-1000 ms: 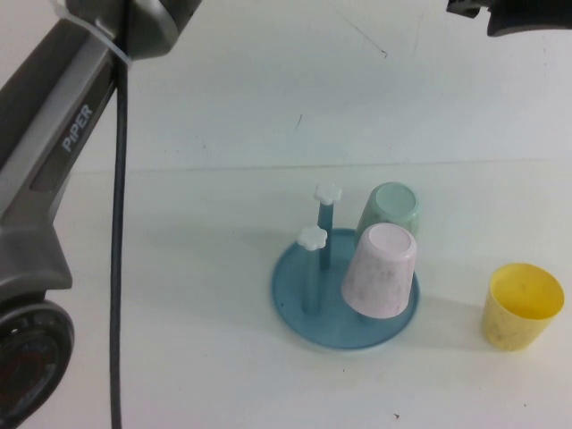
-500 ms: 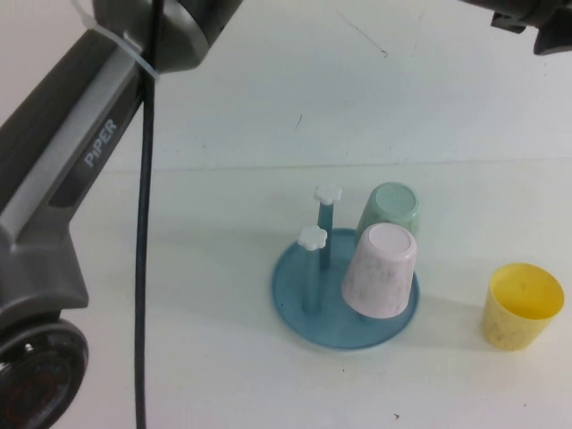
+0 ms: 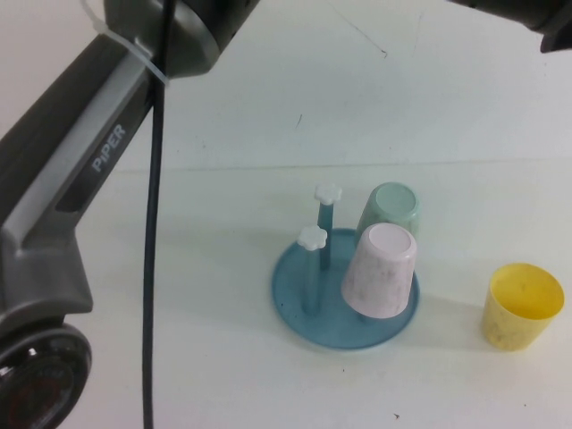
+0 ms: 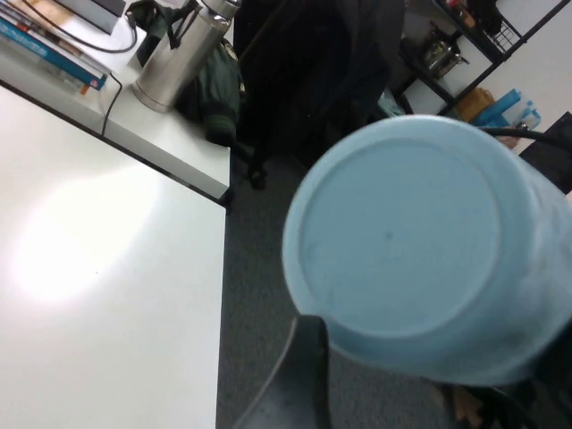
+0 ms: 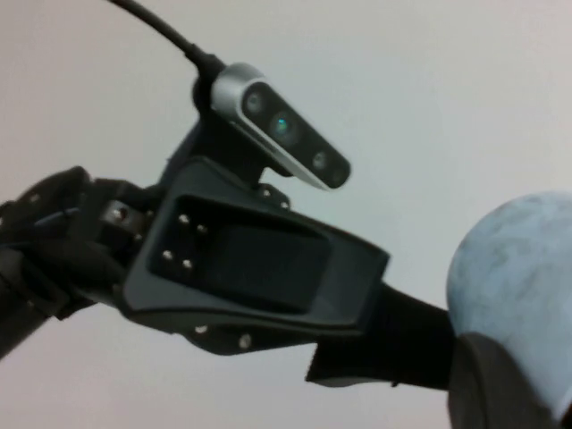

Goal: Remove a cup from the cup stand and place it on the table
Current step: Hand over the cup, then place the cup on the table

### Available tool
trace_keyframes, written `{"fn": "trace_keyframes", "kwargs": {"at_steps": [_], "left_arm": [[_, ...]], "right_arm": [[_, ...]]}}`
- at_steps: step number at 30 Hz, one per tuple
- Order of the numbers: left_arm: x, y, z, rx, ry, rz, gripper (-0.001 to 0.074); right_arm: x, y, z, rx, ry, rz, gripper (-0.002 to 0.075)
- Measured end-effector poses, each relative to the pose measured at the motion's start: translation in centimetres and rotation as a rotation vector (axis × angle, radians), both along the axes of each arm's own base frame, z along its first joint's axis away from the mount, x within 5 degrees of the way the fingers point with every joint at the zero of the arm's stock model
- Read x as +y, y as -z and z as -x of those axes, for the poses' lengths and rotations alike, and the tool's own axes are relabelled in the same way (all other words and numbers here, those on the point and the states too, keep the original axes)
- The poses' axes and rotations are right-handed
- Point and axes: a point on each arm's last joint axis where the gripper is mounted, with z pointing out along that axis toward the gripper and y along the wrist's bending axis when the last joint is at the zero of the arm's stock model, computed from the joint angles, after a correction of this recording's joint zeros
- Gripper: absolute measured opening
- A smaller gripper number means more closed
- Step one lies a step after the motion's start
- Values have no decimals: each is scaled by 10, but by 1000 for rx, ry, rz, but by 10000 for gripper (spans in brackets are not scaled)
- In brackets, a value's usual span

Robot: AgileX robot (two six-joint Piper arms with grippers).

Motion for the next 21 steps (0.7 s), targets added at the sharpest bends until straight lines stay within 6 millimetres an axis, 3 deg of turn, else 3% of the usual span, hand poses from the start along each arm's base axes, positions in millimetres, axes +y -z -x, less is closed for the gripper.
{"fn": "trace_keyframes", "kwargs": {"at_steps": [3,5,10,12,17,21], "left_arm": [[6,-4,0,-17,-13,-3,660],[12,-6,-3,-45,-50,-31,591],[39,-9,-13,-184,-294,-245,162],[50,-13,-14,-238,-381,-314,69],[76,-25,-3,-327,-511,-415,9],[93,-16,15,-303,-509,-496,4]], "right_arm": [[-1,0,0,-19,21,38,20],[1,1,0,-25,10,70,20],[8,11,-3,44,-63,225,20],[13,14,-8,115,-123,306,20],[20,17,-24,375,-322,549,19],[16,17,-47,521,-392,711,19]]}}
